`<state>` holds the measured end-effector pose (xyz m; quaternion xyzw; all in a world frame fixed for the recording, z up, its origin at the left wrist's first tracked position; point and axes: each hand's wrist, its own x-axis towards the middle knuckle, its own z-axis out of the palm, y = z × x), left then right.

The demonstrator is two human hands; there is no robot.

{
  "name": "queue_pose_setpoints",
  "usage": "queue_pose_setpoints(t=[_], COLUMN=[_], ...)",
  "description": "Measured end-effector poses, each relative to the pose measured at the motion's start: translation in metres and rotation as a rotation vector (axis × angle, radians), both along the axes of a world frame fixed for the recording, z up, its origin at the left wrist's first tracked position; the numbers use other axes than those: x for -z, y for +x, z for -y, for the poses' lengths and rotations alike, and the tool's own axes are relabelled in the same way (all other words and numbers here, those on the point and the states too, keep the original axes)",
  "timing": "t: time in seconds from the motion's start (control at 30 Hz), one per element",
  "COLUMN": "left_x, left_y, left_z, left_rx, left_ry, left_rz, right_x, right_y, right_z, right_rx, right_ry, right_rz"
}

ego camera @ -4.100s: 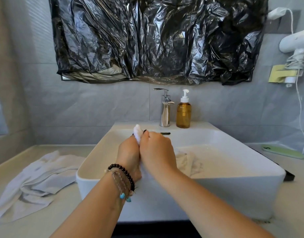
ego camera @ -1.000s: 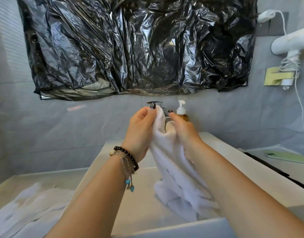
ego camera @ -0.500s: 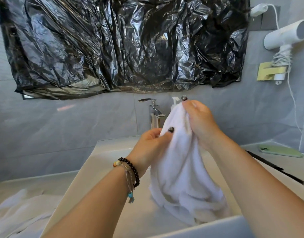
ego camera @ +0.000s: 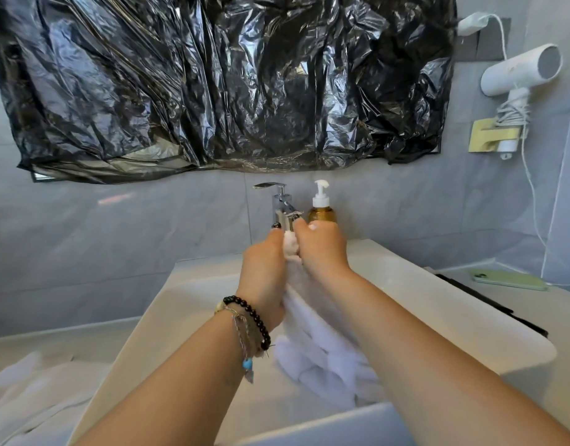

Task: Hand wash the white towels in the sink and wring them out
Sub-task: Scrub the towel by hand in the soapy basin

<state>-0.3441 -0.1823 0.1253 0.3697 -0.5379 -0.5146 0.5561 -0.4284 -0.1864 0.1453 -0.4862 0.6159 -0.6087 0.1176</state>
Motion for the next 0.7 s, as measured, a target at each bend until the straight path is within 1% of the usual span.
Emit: queue_pose_setpoints(t=[0.07,0.13,0.17,0.2,0.23,0.3,0.33,0.37,0.43,0.5,0.57,0.67,0.7], left_x=[-0.004,-0.002,0.001,0.004,0.007,0.005,0.004,0.002,0.0,0.002,0.002,-0.005,-0.008], left_y=[0.003,0.01,0.013,0.012,0.009,0.002,0.001,0.002,0.009,0.015,0.016,0.013,0.012], left_z=[0.009,0.014,0.017,0.019,0.018,0.015,0.017,0.022,0.026,0.025,0.023,0.017,0.015], left_rx=[-0.071,-0.085,-0.041,0.05,0.116,0.111,0.07,0.03,0.014,0.051,0.084,0.128,0.146], left_ry=[-0.048,0.004,0.051,0.101,0.133,0.114,0.091,0.073,0.057,0.085,0.127,0.06,0.036], left_rz=[0.042,-0.012,-0.055,-0.108,-0.116,-0.068,-0.067,-0.066,-0.117,-0.141,-0.131,-0.157,-0.168], right_x=[0.008,0.021,0.021,0.017,0.009,-0.007,-0.008,-0.004,0.014,0.023,0.015,-0.008,-0.012], right_y=[0.019,0.039,0.039,0.031,0.019,0.005,0.006,0.013,0.031,0.038,0.025,-0.008,-0.02], right_z=[-0.01,-0.025,-0.027,-0.022,-0.015,-0.006,-0.005,-0.008,-0.017,-0.021,-0.011,-0.003,-0.006], right_rx=[0.002,-0.04,-0.046,-0.033,-0.005,0.033,0.055,0.061,0.034,-0.03,-0.026,0.006,-0.036], right_ry=[-0.059,-0.149,-0.166,-0.137,-0.101,-0.083,-0.084,-0.095,-0.127,-0.186,-0.154,-0.04,-0.004], right_rz=[-0.06,-0.161,-0.189,-0.193,-0.137,-0.028,-0.04,-0.094,-0.222,-0.247,-0.311,-0.358,-0.355])
